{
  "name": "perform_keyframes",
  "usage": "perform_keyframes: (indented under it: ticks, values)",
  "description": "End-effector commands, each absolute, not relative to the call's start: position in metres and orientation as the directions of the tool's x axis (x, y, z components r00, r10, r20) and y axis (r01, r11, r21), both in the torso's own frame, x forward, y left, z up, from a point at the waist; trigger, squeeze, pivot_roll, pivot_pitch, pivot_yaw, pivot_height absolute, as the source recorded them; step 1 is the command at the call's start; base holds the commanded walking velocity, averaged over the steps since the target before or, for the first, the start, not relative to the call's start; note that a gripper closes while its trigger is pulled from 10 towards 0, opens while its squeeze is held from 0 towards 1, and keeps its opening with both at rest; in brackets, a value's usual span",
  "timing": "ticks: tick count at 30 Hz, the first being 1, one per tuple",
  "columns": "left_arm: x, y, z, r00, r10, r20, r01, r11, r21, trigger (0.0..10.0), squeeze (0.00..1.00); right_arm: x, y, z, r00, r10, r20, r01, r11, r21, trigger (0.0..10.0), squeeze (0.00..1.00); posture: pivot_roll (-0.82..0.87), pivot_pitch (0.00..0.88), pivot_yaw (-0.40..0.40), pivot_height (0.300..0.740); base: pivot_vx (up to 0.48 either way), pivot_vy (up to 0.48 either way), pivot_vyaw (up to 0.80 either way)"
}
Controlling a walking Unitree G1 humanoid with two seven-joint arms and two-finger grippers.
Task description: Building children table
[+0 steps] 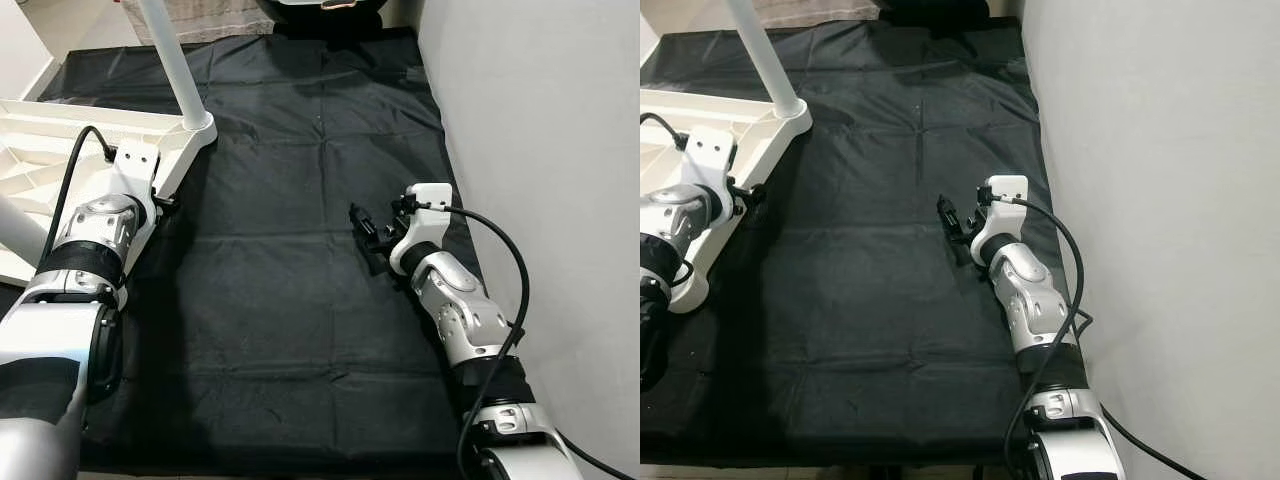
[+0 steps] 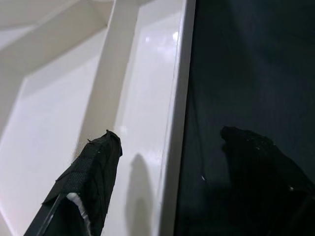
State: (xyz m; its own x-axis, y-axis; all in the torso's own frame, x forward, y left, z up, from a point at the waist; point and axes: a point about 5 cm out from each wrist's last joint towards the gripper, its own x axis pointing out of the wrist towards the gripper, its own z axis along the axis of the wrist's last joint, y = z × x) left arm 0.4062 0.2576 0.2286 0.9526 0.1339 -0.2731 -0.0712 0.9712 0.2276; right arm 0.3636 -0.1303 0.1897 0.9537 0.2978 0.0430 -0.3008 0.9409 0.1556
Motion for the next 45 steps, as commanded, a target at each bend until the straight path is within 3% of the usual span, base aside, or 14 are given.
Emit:
perform_keyframes:
  ticks: [1, 18, 19, 20, 21, 22, 31, 38, 45]
  values:
    - [0.403, 0.262, 0.222, 0.938, 0.139, -0.316, -0.079, 0.977, 0.198, 10.0, 0.00, 0.361, -0.128, 0.181, 0.953, 0.304, 0.011, -0.301, 0.939, 0.163, 10.0, 0.00, 0.00, 0.266, 0.067, 0.740, 0.000, 0.000, 0.00]
    - [0.402, 0.256, 0.212, 0.914, 0.100, -0.392, -0.099, 0.995, 0.023, 10.0, 0.00, 0.360, -0.129, 0.181, 0.956, 0.292, 0.013, -0.290, 0.942, 0.167, 10.0, 0.00, 0.00, 0.258, 0.074, 0.740, 0.000, 0.000, 0.00]
    - [0.402, 0.255, 0.212, 0.913, 0.093, -0.397, -0.097, 0.995, 0.010, 8.5, 0.00, 0.361, -0.129, 0.181, 0.956, 0.292, 0.014, -0.290, 0.943, 0.166, 10.0, 0.00, 0.00, 0.258, 0.074, 0.740, 0.000, 0.000, 0.00]
    - [0.402, 0.255, 0.212, 0.913, 0.093, -0.397, -0.097, 0.995, 0.010, 8.5, 0.00, 0.361, -0.129, 0.181, 0.956, 0.292, 0.014, -0.290, 0.943, 0.166, 10.0, 0.00, 0.00, 0.258, 0.074, 0.740, 0.000, 0.000, 0.00]
    - [0.402, 0.253, 0.211, 0.912, 0.090, -0.400, -0.100, 0.995, -0.005, 3.1, 0.00, 0.361, -0.129, 0.181, 0.957, 0.291, 0.015, -0.290, 0.943, 0.165, 10.0, 0.00, 0.00, 0.253, 0.075, 0.740, 0.000, 0.000, 0.00]
    - [0.402, 0.251, 0.211, 0.909, 0.084, -0.407, -0.101, 0.995, -0.021, 0.0, 0.00, 0.361, -0.130, 0.181, 0.957, 0.291, 0.016, -0.289, 0.943, 0.165, 10.0, 0.00, 0.00, 0.253, 0.075, 0.740, 0.000, 0.000, 0.00]
    - [0.402, 0.244, 0.203, 0.888, 0.075, -0.454, -0.140, 0.984, -0.112, 0.0, 0.00, 0.364, -0.131, 0.185, 0.961, 0.277, 0.026, -0.277, 0.946, 0.166, 10.0, 0.00, 0.01, 0.252, 0.077, 0.740, 0.000, 0.000, 0.00]
    - [0.403, 0.225, 0.197, 0.864, -0.030, -0.503, -0.041, 0.991, -0.130, 0.0, 0.00, 0.367, -0.135, 0.187, 0.967, 0.251, 0.033, -0.253, 0.953, 0.163, 10.0, 0.00, 0.02, 0.244, 0.078, 0.740, 0.000, 0.000, 0.00]
    - [0.398, 0.180, 0.190, 0.740, -0.260, -0.620, 0.158, 0.964, -0.216, 0.0, 0.00, 0.376, -0.142, 0.194, 0.977, 0.205, 0.052, -0.211, 0.965, 0.158, 10.0, 0.00, 0.03, 0.229, 0.077, 0.740, 0.000, 0.000, 0.00]
